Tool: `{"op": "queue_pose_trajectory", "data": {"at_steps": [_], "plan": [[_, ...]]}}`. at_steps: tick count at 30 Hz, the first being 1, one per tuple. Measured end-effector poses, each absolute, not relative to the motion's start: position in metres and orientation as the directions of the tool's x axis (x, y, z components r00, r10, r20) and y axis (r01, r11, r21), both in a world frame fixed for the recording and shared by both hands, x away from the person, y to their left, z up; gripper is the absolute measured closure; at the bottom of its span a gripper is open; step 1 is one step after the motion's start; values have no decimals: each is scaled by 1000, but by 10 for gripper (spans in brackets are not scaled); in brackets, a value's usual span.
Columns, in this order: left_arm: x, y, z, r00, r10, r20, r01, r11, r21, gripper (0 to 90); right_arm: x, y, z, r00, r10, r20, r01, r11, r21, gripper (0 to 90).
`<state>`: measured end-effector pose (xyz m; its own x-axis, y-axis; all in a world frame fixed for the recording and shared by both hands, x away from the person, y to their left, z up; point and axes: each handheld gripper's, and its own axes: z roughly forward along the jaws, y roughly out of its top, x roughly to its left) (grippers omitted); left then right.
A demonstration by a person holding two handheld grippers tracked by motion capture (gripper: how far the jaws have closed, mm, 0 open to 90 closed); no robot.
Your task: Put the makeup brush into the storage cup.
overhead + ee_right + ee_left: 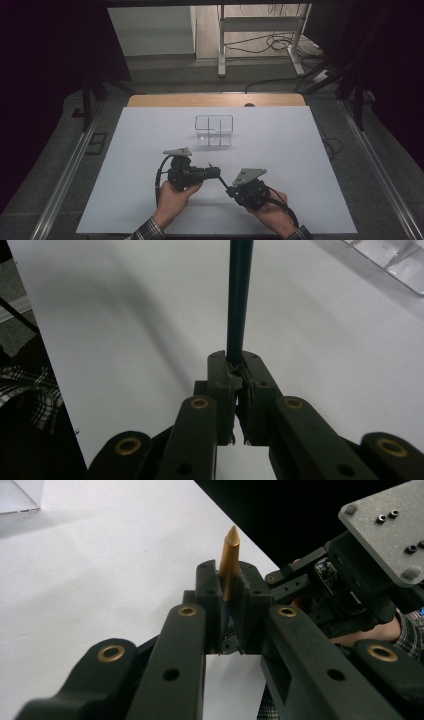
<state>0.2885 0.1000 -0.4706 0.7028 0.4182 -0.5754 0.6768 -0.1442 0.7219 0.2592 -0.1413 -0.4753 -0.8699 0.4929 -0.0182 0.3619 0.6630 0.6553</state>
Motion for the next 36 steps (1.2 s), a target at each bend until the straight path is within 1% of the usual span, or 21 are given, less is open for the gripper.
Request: {"op": "queue_pose_trajectory", "data": {"at_steps": [2, 4, 14, 36], "plan": [[288, 99, -470, 701, 420, -576, 678, -141, 722, 834, 259, -141, -476, -872, 489, -19, 359, 666, 654, 819], [288, 100, -469, 703, 422, -572, 675, -144, 724, 835, 259, -140, -477, -872, 488, -26, 355, 670, 652, 772], [289, 108, -467, 700, 436, -565, 671, -132, 730, 836, 259, -142, -476, -871, 490, -33, 352, 669, 655, 626], [289, 123, -460, 711, 462, -530, 647, -132, 751, 836, 258, -153, -476, -869, 492, -40, 353, 676, 647, 423]]}}
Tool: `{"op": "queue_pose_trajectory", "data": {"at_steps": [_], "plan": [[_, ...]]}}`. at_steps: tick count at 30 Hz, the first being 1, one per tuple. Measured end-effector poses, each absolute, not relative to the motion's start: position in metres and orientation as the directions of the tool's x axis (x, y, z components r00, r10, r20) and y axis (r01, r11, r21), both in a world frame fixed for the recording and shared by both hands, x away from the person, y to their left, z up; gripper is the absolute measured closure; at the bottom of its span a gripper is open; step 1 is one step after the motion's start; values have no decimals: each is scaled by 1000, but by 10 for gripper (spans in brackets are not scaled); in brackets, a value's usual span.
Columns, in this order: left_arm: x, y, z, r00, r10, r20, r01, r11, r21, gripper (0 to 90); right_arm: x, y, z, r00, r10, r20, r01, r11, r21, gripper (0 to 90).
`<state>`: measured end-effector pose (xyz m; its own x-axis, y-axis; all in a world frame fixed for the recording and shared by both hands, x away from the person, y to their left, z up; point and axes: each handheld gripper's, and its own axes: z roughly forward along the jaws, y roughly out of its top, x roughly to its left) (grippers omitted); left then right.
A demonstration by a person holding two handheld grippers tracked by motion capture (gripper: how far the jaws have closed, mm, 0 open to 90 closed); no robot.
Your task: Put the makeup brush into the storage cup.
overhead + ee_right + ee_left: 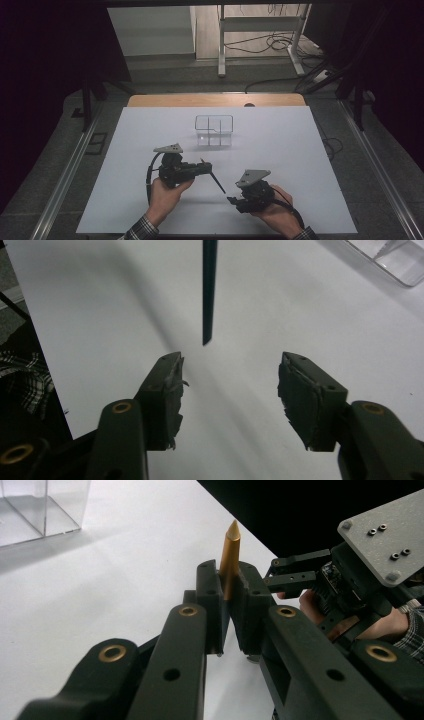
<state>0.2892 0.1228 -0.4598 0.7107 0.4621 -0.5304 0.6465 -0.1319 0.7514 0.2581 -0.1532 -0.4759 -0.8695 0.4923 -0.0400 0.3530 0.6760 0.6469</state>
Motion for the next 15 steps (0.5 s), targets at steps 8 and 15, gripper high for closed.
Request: {"op": "queue_pose_trajectory", "data": {"at_steps": [8, 15], "plan": [[288, 126, -458, 712, 473, -520, 641, -133, 756, 836, 259, -163, -476, -861, 508, -25, 366, 654, 662, 362], [288, 128, -456, 714, 484, -507, 634, -138, 761, 836, 258, -169, -474, -857, 515, -25, 368, 644, 671, 322]]}}
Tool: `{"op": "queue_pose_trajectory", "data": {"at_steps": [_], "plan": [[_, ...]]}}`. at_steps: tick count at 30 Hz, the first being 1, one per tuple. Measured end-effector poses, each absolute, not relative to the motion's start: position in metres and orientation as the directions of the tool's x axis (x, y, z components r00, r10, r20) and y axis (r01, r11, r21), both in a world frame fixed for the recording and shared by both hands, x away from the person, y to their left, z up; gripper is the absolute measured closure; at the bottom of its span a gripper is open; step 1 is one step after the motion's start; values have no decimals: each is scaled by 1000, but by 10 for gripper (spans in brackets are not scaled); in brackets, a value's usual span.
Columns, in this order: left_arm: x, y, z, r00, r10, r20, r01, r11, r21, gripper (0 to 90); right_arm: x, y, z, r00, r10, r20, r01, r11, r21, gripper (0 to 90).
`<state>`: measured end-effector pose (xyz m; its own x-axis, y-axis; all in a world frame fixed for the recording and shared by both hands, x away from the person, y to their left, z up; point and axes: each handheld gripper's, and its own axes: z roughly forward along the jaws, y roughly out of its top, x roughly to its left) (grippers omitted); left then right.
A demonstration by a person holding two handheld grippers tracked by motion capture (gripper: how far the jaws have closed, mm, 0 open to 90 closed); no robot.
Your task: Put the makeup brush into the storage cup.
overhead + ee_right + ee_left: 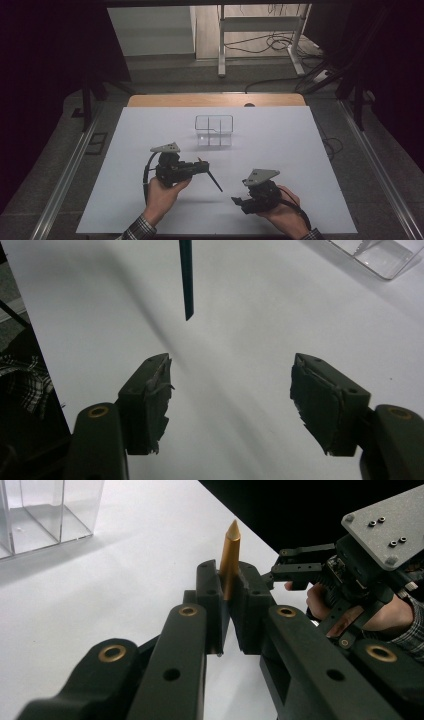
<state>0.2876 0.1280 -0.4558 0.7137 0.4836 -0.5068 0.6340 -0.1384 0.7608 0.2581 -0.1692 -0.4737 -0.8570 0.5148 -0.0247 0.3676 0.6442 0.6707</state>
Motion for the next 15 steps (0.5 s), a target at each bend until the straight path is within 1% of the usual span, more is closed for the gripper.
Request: {"op": "queue_pose_trajectory", "data": {"at_steps": [7, 15], "plan": [[287, 128, -454, 716, 515, -472, 620, -156, 769, 835, 256, -173, -474, -856, 516, -31, 367, 650, 666, 268], [287, 136, -449, 712, 538, -451, 607, -149, 780, 835, 254, -175, -476, -859, 510, -37, 363, 660, 657, 218]]}}
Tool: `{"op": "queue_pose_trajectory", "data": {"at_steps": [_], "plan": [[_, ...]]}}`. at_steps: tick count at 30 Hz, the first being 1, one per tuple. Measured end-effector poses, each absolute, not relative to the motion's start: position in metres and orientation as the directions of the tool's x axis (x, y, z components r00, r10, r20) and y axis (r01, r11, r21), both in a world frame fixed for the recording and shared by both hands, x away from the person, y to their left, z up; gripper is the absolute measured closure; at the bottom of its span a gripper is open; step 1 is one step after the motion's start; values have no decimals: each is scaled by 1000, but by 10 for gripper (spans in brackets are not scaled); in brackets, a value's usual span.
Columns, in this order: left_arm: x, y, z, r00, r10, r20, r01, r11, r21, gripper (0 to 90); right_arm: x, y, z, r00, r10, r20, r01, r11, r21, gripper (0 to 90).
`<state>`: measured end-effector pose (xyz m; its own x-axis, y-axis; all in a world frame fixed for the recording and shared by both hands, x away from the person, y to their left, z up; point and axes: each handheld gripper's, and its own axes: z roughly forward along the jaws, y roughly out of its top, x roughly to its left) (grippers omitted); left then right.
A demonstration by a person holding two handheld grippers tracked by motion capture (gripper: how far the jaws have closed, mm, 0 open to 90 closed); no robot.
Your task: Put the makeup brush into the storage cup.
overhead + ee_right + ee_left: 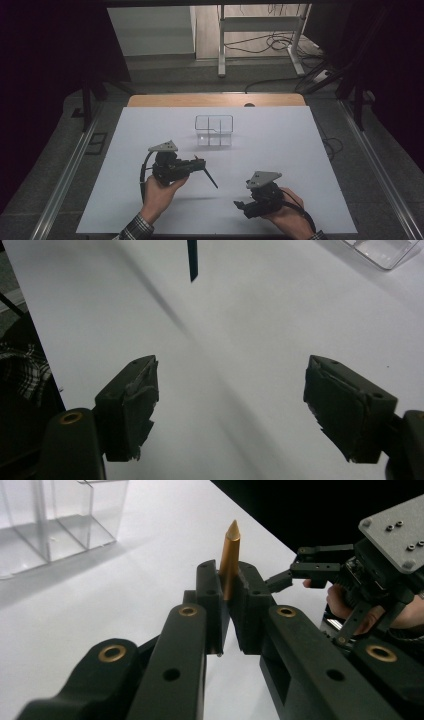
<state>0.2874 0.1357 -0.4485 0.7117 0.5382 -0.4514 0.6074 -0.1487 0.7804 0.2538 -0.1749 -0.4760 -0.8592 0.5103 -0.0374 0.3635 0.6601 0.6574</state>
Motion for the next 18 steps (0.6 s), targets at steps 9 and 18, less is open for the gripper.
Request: {"op": "queue_pose_trajectory", "data": {"at_steps": [9, 18], "plan": [[290, 145, -442, 701, 571, -427, 595, -139, 791, 835, 252, -183, -476, -856, 515, -40, 365, 658, 659, 181], [295, 154, -433, 690, 601, -403, 583, -131, 802, 835, 250, -189, -477, -852, 522, -37, 373, 655, 657, 156]]}}
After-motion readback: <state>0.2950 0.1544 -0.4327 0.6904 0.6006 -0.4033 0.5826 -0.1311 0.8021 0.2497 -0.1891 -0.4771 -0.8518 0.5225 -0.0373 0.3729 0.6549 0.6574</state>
